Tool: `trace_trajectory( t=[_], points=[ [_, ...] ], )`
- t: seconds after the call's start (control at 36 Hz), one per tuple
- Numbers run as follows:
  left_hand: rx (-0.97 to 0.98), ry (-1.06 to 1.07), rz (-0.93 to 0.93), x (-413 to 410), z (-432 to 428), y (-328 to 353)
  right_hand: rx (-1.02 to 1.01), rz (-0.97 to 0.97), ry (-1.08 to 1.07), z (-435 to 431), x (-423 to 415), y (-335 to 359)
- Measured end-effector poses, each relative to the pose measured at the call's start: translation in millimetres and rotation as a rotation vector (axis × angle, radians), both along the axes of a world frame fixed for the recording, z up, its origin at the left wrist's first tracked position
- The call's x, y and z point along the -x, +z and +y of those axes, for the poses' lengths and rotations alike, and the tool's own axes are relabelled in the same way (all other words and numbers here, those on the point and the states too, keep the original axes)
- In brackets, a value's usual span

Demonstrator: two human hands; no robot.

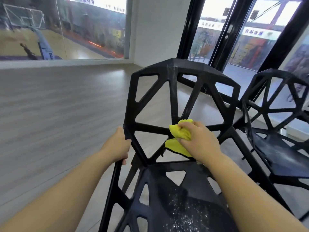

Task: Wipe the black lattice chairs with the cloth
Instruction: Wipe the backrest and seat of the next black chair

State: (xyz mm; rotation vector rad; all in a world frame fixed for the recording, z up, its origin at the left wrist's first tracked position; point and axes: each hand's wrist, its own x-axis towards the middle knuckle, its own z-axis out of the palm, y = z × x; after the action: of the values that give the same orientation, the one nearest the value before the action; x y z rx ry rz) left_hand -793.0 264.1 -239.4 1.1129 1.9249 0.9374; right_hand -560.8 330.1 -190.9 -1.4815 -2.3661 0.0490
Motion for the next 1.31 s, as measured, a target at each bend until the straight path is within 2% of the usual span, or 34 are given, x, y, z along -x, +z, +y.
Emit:
trace_trajectory(
  t=[0.14, 0.25, 0.36, 0.58, 0.67, 0.81, 0.89, 1.0, 1.08, 1.17, 1.25, 1.31],
  points=[
    [-0.025, -0.07, 0.114, 3, -1, 6, -0.07, 0.104, 0.032, 4, 2, 20],
    [-0.111, 0.012, 0.37, 13, 9, 19, -0.166, 0.238, 0.056, 14, 7, 46],
    [-0.27, 0.024, 0.358, 16, 27, 44, -0.258, 0.414, 0.042, 31, 19, 77],
    [-0.393, 0.126, 0.271, 4, 57, 52, -0.393, 0.684, 0.018, 77, 50, 122],
    [-0.499, 0.169, 0.209, -2, 56, 39, -0.437, 0.656, -0.038, 97, 63, 125],
    [-0.594, 0.174, 0.202, -2, 59, 28, -0.299, 0.449, -0.251, 122, 93, 115],
    [-0.617, 0.16, 0.183, -1, 60, 24, -0.302, 0.455, -0.246, 122, 110, 105],
    [-0.644, 0.157, 0.169, 0, 60, 21, -0.45, 0.441, -0.087, 107, 130, 92],
    [-0.649, 0.158, 0.193, 0, 59, 20, -0.564, 0.4, 0.21, 85, 146, 76],
    [-0.638, 0.177, 0.206, 0, 58, 20, -0.72, 0.282, 0.447, 75, 155, 61],
    [-0.64, 0.171, 0.221, 1, 57, 20, -0.775, 0.227, 0.491, 88, 149, 65],
    [-0.657, 0.146, 0.214, 1, 56, 20, -0.747, 0.234, 0.381, 101, 137, 73]
  ],
)
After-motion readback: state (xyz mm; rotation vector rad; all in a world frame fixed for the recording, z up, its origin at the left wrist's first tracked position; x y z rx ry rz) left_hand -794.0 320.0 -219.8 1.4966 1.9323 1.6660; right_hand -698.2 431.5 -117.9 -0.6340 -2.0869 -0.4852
